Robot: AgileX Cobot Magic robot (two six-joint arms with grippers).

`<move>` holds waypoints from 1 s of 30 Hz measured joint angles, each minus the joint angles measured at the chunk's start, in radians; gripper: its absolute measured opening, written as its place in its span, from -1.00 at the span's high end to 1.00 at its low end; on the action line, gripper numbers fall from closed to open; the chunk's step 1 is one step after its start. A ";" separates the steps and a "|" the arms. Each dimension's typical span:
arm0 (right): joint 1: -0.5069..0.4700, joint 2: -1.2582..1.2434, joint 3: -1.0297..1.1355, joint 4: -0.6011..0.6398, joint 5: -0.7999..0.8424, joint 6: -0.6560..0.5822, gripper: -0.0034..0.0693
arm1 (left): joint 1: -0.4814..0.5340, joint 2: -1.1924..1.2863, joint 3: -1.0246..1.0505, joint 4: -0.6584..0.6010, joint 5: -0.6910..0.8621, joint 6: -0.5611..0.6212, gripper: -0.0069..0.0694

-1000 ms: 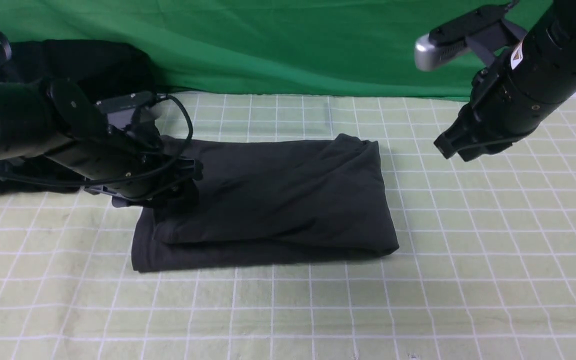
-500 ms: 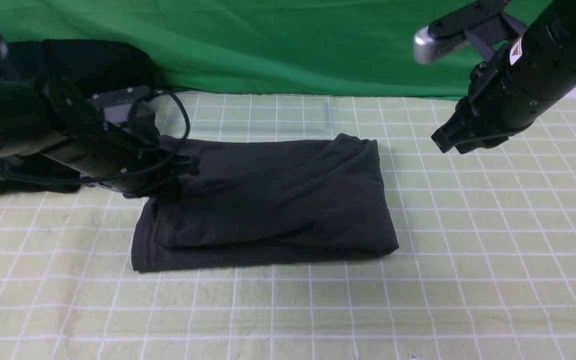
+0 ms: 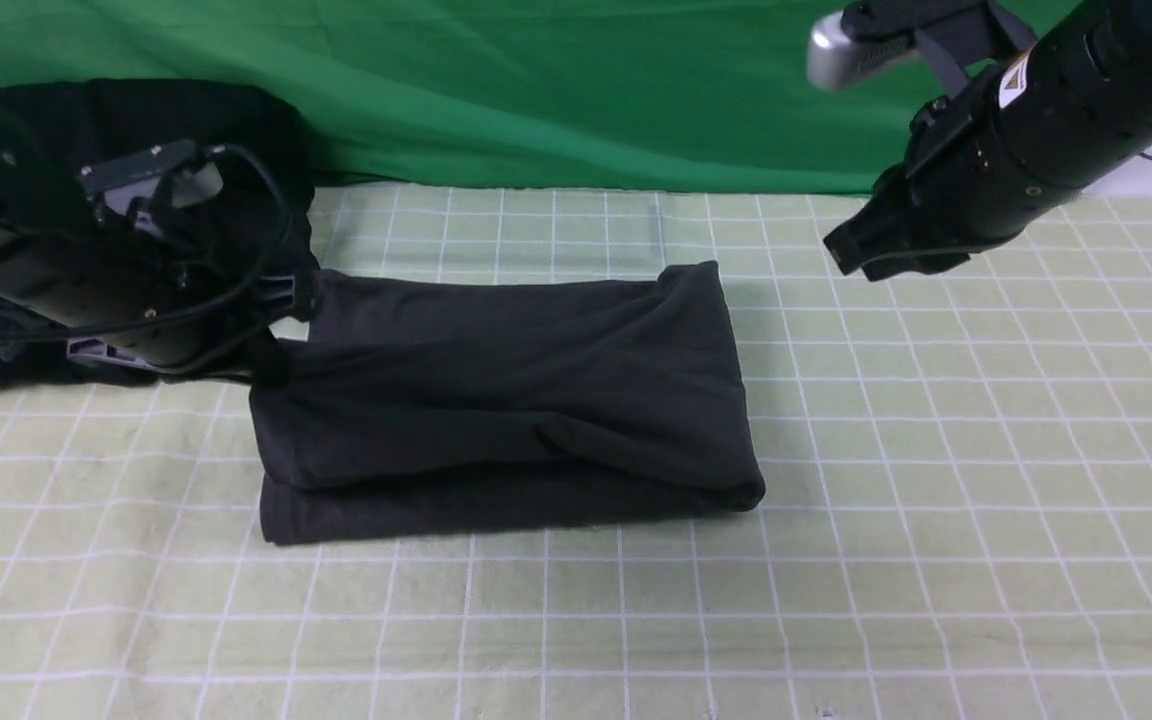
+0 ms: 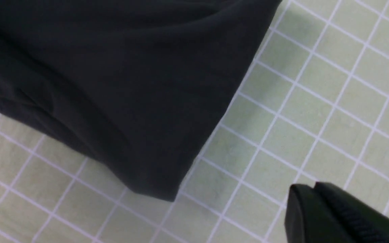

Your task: Fold a long-sleeved shirt over a green coffee tablecloth.

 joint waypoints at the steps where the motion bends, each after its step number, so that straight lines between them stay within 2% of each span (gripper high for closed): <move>1: 0.000 0.002 0.000 0.000 -0.002 0.000 0.84 | 0.000 0.004 0.000 0.004 -0.007 0.000 0.69; 4: 0.000 0.017 0.000 0.002 -0.007 0.000 0.83 | 0.000 0.007 0.000 0.018 -0.036 0.000 0.52; 7: 0.000 0.036 0.000 0.003 -0.006 -0.005 0.81 | 0.000 0.006 -0.023 0.039 -0.054 0.003 0.16; 9: 0.000 0.044 0.000 0.003 0.005 -0.009 0.78 | 0.002 -0.009 -0.064 0.063 -0.018 0.001 -0.08; 10: 0.000 0.044 0.000 0.003 0.006 -0.009 0.78 | 0.002 -0.011 -0.069 0.066 -0.013 0.001 -0.08; 13: 0.000 0.047 0.000 0.003 0.038 -0.037 0.76 | 0.003 -0.062 -0.123 0.148 0.087 -0.025 -0.33; 16: 0.000 0.047 0.000 0.003 0.049 -0.041 0.74 | 0.004 -0.088 -0.127 0.183 0.228 -0.082 -0.37; 20: 0.000 0.047 0.000 0.004 0.055 -0.041 0.72 | 0.004 -0.088 -0.095 0.151 0.280 -0.062 -0.35; 24: 0.000 0.047 0.000 0.005 0.056 -0.041 0.71 | 0.004 -0.088 0.003 0.109 0.235 -0.028 -0.35; 30: 0.000 0.047 0.000 0.005 0.053 -0.045 0.68 | 0.004 -0.087 0.136 -0.036 0.057 0.152 -0.41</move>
